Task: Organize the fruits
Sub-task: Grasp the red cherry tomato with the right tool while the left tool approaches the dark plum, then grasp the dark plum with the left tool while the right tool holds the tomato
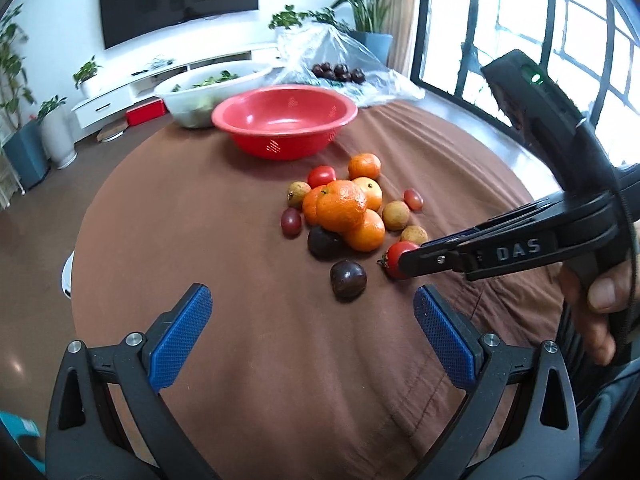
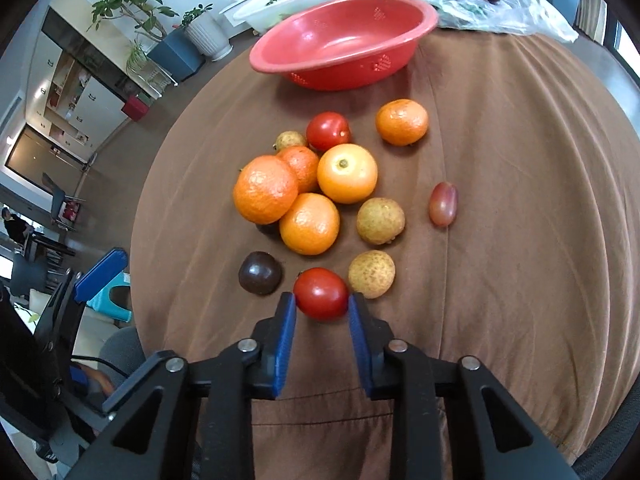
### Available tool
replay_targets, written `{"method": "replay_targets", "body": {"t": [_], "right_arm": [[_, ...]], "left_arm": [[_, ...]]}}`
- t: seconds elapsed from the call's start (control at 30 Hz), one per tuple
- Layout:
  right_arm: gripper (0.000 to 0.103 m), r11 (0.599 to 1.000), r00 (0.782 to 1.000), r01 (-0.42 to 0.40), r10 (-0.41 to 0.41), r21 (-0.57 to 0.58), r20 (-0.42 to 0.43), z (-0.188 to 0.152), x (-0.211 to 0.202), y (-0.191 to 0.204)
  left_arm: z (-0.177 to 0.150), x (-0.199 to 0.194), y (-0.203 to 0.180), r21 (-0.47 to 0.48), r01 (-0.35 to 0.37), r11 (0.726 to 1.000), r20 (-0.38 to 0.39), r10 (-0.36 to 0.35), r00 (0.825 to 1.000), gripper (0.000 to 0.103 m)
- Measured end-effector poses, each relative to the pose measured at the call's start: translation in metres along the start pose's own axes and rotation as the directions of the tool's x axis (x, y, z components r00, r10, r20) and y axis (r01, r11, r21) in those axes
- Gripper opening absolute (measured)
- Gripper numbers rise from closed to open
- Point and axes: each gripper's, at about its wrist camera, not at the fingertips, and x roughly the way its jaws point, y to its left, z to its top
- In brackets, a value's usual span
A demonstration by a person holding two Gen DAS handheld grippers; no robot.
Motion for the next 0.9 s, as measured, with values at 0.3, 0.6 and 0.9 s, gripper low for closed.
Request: {"method": "replay_targets", "body": {"t": [0.3,0.6,0.9], "right_arm": [[0.029,0.998,0.997,-0.068,0.067,0.000,0.027,-0.008,-0.012,-0.015],[0.029,0.996,1.000,0.019,-0.017,-0.093,0.023,-0.026,-0.025,-0.022],[0.038,0.993,0.999,0.032,-0.031,-0.118,0.013,-0.028,-0.021,-0.020]], "left_arm": [[0.005,0.033,-0.002,0.070,0.066,0.995,-0.099,-0.059,0.993,0.091],[0.016,0.063,-0.013,0.115,0.098,0.988,-0.183,-0.076,0.980,0.083],[0.019,0.086,-0.014,0.115,0.110,0.987,-0.257,-0.077,0.963,0.061]]}}
